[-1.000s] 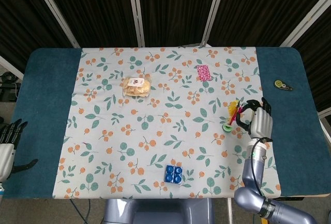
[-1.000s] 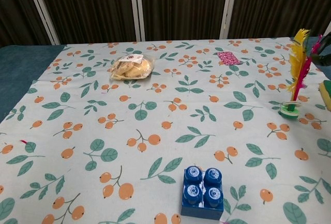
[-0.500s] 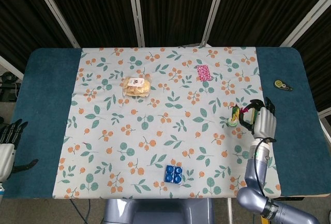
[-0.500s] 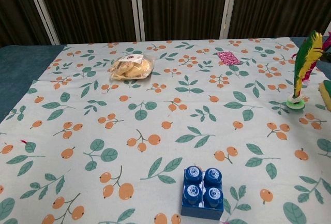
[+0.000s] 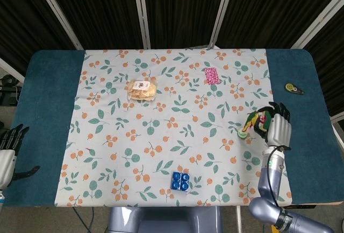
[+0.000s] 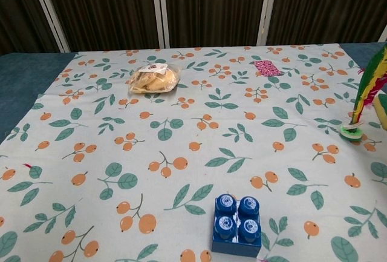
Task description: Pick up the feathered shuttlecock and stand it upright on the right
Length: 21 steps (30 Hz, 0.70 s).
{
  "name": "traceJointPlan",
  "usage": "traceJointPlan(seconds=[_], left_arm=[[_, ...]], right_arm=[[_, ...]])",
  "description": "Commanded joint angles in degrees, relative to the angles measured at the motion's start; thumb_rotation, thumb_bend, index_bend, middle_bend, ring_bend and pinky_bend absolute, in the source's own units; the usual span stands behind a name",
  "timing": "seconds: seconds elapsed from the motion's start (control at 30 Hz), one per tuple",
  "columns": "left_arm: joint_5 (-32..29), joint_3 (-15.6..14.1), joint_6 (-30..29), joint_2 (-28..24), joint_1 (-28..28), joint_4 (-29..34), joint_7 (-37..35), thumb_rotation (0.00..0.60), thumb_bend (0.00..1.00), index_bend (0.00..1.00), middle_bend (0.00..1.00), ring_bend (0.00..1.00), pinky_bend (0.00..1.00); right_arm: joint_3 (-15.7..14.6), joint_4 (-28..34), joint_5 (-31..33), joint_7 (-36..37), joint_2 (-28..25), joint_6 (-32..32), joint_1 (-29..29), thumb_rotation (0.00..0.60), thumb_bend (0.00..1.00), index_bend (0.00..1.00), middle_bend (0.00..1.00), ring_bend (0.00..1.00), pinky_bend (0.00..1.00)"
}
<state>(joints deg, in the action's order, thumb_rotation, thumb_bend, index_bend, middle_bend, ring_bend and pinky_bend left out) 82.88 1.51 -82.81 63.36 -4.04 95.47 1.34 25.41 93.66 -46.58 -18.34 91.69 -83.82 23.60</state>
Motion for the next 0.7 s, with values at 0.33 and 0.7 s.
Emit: traceJointPlan(seconds=[0.33, 0.7], left_arm=[[0.2, 0.1, -0.5, -0.2, 0.2, 0.1, -0.7, 0.6, 0.12, 0.0, 0.0, 0.0, 0.0], [1.9, -0.7, -0.2, -0.7, -0.1, -0.4, 0.9, 0.6, 0.12, 0.0, 0.0, 0.0, 0.0]], right_arm=[[-0.4, 5.6, -5.8, 1.0, -7.6, -1.8, -2.7, 0.6, 0.36, 0.2, 0.0, 0.0, 0.0], [-12.5, 9.0, -25.3, 7.3, -27.5, -2.1, -13.8, 0.6, 0.22, 0.19, 0.0, 0.0, 0.0]])
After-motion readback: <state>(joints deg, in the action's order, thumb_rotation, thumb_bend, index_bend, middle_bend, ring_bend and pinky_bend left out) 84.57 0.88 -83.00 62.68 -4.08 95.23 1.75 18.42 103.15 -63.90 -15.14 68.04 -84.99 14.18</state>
